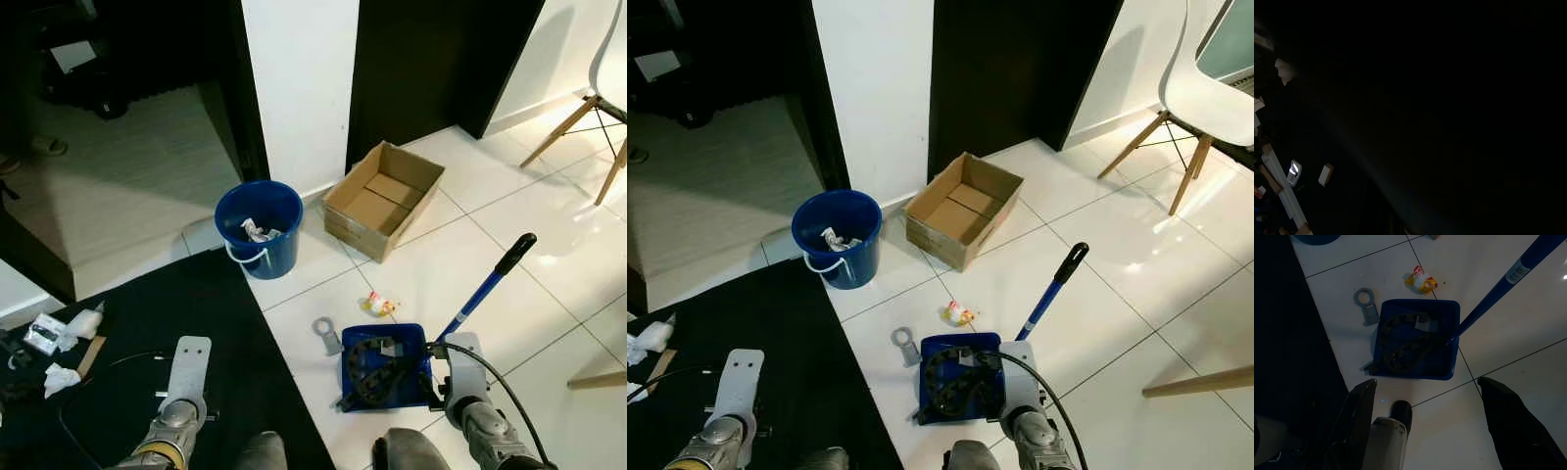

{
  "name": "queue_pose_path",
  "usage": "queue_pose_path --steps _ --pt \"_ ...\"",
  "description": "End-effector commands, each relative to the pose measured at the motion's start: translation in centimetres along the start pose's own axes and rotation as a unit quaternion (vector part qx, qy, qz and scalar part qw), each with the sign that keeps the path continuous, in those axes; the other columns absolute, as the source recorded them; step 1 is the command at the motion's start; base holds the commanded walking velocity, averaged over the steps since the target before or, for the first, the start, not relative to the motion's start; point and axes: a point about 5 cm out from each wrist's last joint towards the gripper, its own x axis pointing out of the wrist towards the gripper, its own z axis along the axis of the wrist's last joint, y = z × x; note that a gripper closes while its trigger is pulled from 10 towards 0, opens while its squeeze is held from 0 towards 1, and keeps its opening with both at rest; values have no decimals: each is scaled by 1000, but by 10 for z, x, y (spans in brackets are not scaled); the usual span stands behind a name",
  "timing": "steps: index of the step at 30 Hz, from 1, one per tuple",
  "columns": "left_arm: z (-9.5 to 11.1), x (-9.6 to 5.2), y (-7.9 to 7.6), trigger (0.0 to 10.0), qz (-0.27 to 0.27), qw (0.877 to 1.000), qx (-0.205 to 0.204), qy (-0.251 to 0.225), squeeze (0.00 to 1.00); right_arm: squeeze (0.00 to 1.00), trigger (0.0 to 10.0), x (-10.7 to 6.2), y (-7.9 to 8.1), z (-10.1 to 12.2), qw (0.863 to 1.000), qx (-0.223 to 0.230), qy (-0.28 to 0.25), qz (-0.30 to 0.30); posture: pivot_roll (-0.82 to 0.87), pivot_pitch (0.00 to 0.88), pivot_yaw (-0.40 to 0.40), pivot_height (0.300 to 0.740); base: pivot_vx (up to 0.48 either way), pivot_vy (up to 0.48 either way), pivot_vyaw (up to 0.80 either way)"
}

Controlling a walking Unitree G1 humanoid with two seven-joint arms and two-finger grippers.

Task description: Sweep floor

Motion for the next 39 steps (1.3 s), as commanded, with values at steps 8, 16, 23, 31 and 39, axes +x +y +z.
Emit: queue_pose_path --steps 8,16,23,31,39 --pt "-5 -1 -6 10000 0 1000 3 11 0 0 10000 -2 -1 -5 1000 -1 7 -2 20 0 -1 740 0 0 0" --pt "-7 -1 -5 10000 3 1000 5 14 0 0 10000 -3 -4 -10 1000 -4 18 -5 23 0 -2 740 0 0 0" --pt "-6 -1 -10 10000 2 1000 5 12 0 0 10000 -4 -3 -12 1000 -4 24 -6 22 0 0 740 0 0 0" --pt "-4 -1 -10 10000 3 1000 6 8 0 0 10000 -4 -2 -14 1000 -4 29 -6 21 0 1 740 0 0 0" --pt "-2 -1 -13 10000 2 1000 8 6 0 0 10000 -4 -2 -14 999 -4 31 -7 21 0 2 740 0 0 0"
